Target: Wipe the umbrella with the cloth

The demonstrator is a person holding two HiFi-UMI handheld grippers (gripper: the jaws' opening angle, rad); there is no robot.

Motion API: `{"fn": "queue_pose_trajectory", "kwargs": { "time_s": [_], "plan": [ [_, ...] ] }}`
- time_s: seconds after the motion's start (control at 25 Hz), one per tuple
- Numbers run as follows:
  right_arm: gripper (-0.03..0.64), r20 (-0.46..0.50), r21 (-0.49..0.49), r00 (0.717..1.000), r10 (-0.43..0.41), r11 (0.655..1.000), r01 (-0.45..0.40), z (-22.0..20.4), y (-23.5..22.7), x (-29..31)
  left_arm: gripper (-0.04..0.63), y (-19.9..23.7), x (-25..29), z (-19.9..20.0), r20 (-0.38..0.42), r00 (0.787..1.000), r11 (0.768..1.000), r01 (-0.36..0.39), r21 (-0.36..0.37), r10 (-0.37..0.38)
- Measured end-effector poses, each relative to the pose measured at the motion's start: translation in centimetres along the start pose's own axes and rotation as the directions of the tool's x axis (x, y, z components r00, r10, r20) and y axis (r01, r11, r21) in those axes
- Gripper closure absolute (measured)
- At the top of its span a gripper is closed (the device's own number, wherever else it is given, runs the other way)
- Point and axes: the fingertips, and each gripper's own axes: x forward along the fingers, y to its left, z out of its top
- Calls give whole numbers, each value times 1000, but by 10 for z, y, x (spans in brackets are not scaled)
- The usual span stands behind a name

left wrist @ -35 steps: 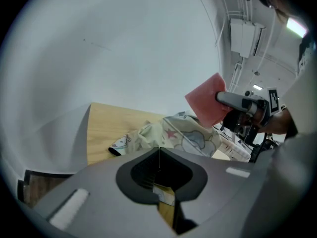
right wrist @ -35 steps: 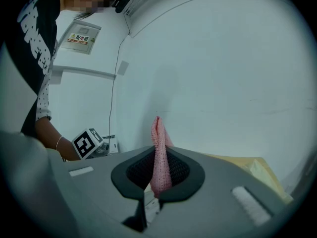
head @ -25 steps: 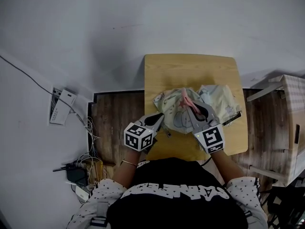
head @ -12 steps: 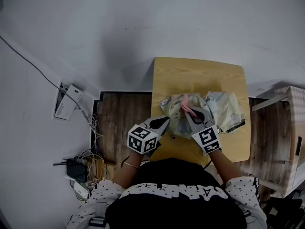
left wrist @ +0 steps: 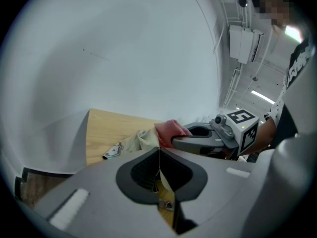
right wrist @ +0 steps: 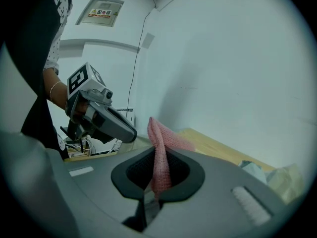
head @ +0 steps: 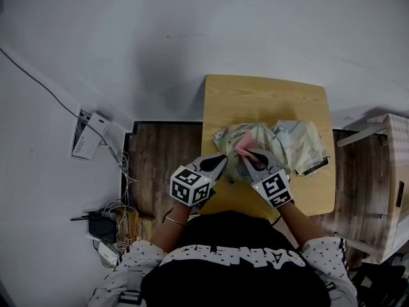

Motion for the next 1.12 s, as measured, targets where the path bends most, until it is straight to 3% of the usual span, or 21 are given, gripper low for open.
{"fn": "queue_pose_trajectory", "kwargs": {
  "time_s": [1.12],
  "plan": [
    [584,-62,0,979,193,981,-193,-24,67,-7,589,0,0,-3,-30,999,1000,-10,11,10]
  ]
}}
